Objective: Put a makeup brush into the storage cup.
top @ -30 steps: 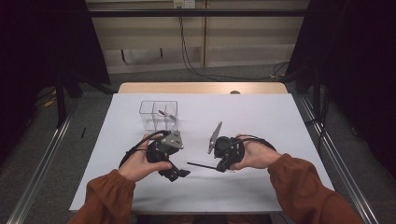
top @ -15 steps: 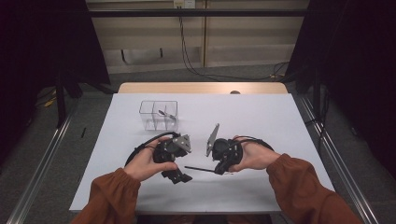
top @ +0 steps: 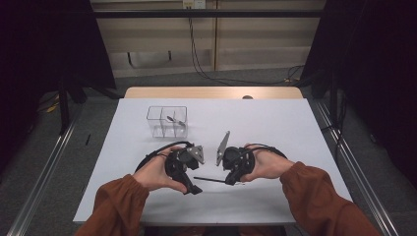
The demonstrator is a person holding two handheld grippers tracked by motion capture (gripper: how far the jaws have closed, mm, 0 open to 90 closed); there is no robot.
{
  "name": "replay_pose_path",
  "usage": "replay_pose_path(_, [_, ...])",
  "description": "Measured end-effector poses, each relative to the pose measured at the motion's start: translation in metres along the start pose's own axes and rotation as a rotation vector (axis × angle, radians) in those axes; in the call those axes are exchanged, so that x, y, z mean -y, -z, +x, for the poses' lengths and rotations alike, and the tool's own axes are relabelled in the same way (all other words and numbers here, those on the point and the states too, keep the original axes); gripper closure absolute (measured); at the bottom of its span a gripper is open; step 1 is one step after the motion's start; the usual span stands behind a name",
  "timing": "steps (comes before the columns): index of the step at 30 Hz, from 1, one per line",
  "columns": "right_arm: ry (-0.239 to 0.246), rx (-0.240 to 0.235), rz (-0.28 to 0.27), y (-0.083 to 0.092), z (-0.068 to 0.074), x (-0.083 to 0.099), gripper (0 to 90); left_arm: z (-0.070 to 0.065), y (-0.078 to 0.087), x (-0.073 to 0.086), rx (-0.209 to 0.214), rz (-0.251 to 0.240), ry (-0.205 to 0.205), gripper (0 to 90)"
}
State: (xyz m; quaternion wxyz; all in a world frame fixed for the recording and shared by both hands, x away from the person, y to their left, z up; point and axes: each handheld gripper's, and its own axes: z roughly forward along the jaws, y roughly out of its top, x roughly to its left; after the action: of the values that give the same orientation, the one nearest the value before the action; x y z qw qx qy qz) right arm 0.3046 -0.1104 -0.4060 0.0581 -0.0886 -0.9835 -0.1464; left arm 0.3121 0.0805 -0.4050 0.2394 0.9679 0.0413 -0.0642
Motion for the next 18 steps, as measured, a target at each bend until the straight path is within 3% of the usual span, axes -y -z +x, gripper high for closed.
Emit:
replay_pose_path(3, [-0.003, -0.003, 0.002, -0.0003, 0.0007, -0.0003, 86.8, 0.0013, 0.0001, -0.0013, -0.005, 0.013, -0.012, 33.7])
replay_pose_path(4, [0.000, -0.003, 0.001, -0.0003, 0.0006, -0.0004, 86.8, 0.0012, -0.0003, -0.0012, -0.010, 0.009, 0.004, 36.3])
replay_pose_path(6, [0.003, -0.007, -0.002, -0.0001, 0.0008, -0.0005, 86.8, 0.0034, -0.0002, -0.0013, -0.010, 0.012, -0.007, 43.1])
replay_pose_path(10, [0.008, -0.005, -0.002, -0.0003, 0.0016, -0.0010, 86.8, 0.0054, -0.0006, -0.0012, 0.007, 0.004, 0.012, 54.7])
replay_pose_path(18, [0.021, -0.004, -0.015, -0.0008, 0.0028, -0.0020, 86.8, 0.0065, -0.0054, -0.0042, -0.010, 0.014, 0.005, 62.2])
